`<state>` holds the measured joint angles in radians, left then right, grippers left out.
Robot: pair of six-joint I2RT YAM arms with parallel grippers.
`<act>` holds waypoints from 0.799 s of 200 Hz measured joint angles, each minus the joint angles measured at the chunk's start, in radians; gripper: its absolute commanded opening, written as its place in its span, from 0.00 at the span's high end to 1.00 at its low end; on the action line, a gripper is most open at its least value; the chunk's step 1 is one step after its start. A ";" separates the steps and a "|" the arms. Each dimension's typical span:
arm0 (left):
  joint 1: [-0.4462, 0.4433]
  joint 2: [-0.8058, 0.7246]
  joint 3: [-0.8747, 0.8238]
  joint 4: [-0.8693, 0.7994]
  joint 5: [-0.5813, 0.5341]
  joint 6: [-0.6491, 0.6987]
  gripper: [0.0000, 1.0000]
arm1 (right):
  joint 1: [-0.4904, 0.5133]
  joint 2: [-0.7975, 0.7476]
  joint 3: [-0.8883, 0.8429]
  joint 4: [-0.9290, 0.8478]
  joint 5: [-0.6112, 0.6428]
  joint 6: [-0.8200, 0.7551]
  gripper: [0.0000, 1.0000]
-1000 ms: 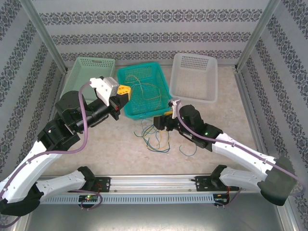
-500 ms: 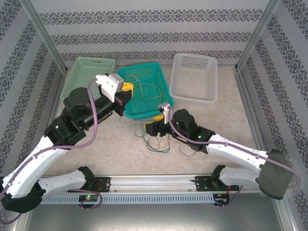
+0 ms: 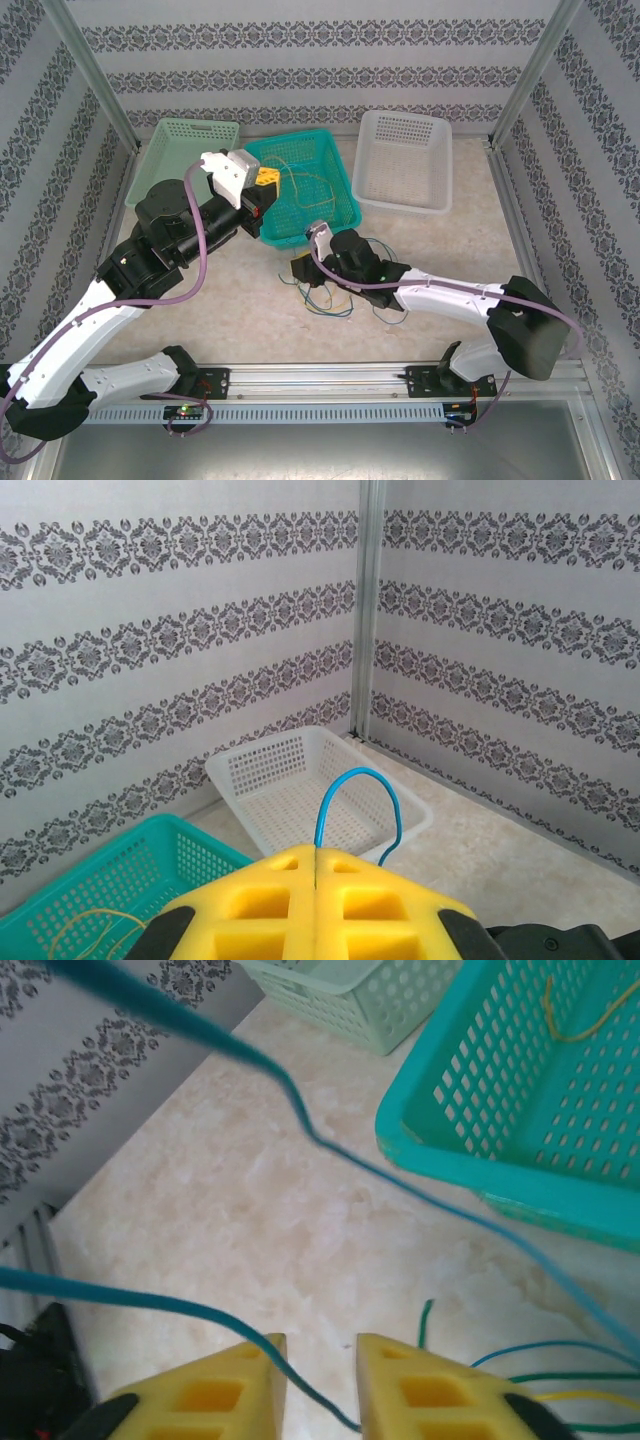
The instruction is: Untangle the cables
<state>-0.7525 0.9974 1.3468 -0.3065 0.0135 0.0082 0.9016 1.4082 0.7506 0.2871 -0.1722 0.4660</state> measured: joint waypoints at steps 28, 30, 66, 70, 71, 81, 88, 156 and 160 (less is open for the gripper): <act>0.002 -0.011 0.012 -0.002 -0.038 0.026 1.00 | 0.000 -0.032 -0.044 0.004 0.028 0.013 0.97; 0.002 -0.012 0.016 -0.004 -0.042 0.031 1.00 | 0.000 -0.036 -0.049 0.003 0.031 0.014 0.97; 0.008 -0.014 0.097 -0.031 -0.124 0.109 1.00 | 0.000 -0.072 -0.115 -0.034 0.062 0.044 1.00; 0.008 -0.014 0.106 -0.032 -0.132 0.120 1.00 | 0.000 -0.074 -0.121 -0.037 0.065 0.049 1.00; 0.008 -0.014 0.109 -0.034 -0.135 0.122 1.00 | 0.000 -0.074 -0.121 -0.039 0.065 0.051 1.00; 0.010 -0.014 0.132 -0.038 -0.161 0.149 1.00 | -0.001 -0.076 -0.128 -0.056 0.075 0.060 1.00; 0.013 -0.014 0.145 -0.042 -0.175 0.166 1.00 | -0.001 -0.076 -0.130 -0.067 0.080 0.066 1.00; 0.028 -0.025 0.169 -0.070 -0.207 0.214 1.00 | -0.071 0.024 -0.075 -0.282 0.101 0.168 0.36; 0.028 -0.026 0.166 -0.071 -0.204 0.212 1.00 | -0.070 0.025 -0.073 -0.294 0.100 0.163 0.31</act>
<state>-0.7242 0.9710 1.5124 -0.3775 -0.1902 0.2203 0.8314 1.4330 0.6773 -0.0074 -0.0719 0.6285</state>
